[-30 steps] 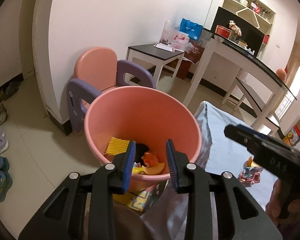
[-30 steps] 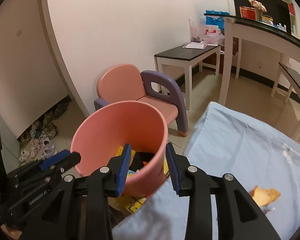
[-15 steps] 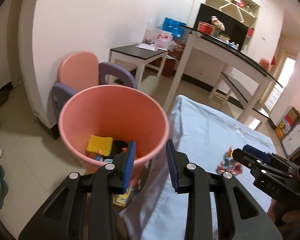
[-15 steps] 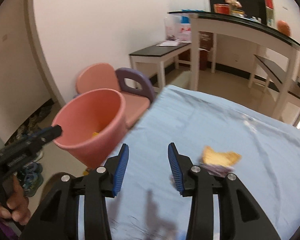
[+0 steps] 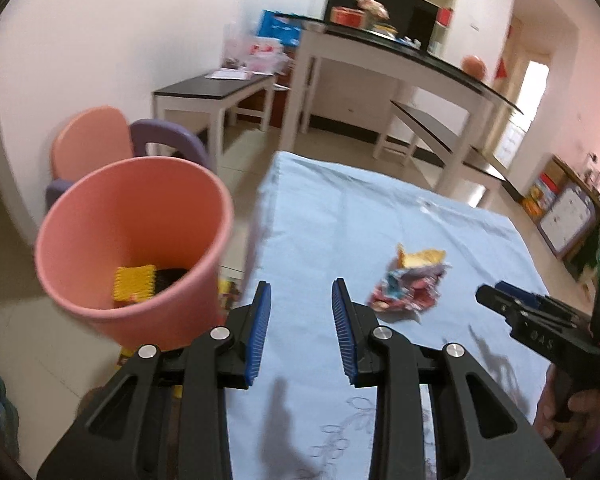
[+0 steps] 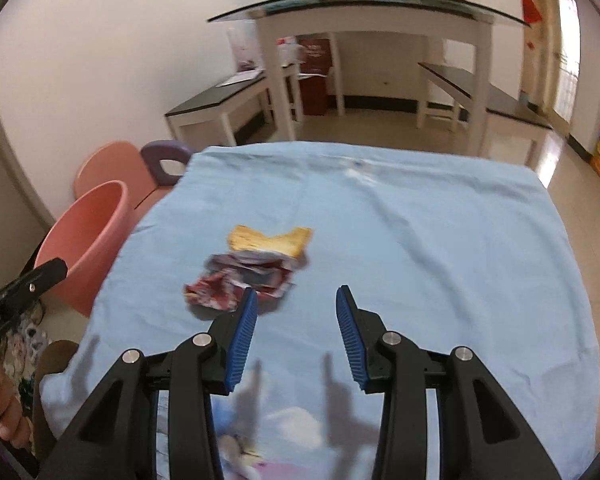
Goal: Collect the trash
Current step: 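Move both grippers back over the wrapper and last bread crust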
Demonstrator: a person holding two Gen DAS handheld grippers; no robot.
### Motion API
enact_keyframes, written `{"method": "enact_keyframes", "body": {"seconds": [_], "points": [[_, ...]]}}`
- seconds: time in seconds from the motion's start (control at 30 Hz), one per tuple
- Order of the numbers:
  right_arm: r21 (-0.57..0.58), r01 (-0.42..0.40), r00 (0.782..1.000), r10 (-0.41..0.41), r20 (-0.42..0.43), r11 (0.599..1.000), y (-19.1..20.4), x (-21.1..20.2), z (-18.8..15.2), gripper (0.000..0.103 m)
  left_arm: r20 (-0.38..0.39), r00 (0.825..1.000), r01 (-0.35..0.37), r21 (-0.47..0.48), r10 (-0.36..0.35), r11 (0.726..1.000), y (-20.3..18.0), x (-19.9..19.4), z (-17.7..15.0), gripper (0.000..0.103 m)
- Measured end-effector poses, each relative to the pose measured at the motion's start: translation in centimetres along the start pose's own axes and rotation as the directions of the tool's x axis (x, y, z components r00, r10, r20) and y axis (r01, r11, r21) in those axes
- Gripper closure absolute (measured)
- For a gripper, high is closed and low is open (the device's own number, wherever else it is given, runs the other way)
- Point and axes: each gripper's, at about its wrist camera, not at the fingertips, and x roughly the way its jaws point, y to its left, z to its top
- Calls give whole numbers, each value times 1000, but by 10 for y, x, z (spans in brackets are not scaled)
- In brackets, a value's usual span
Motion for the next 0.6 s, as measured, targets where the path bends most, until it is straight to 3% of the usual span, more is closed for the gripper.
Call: {"method": "enact_keyframes", "body": {"seconds": [0.37, 0.6], "points": [[46, -6, 1000, 7, -25, 999, -20, 12, -6, 62, -137, 984, 131, 155, -110, 979, -53, 31, -11, 71], [64, -21, 998, 24, -53, 998, -28, 17, -11, 58, -188, 978, 155, 338, -94, 928, -78, 60, -11, 71]]}}
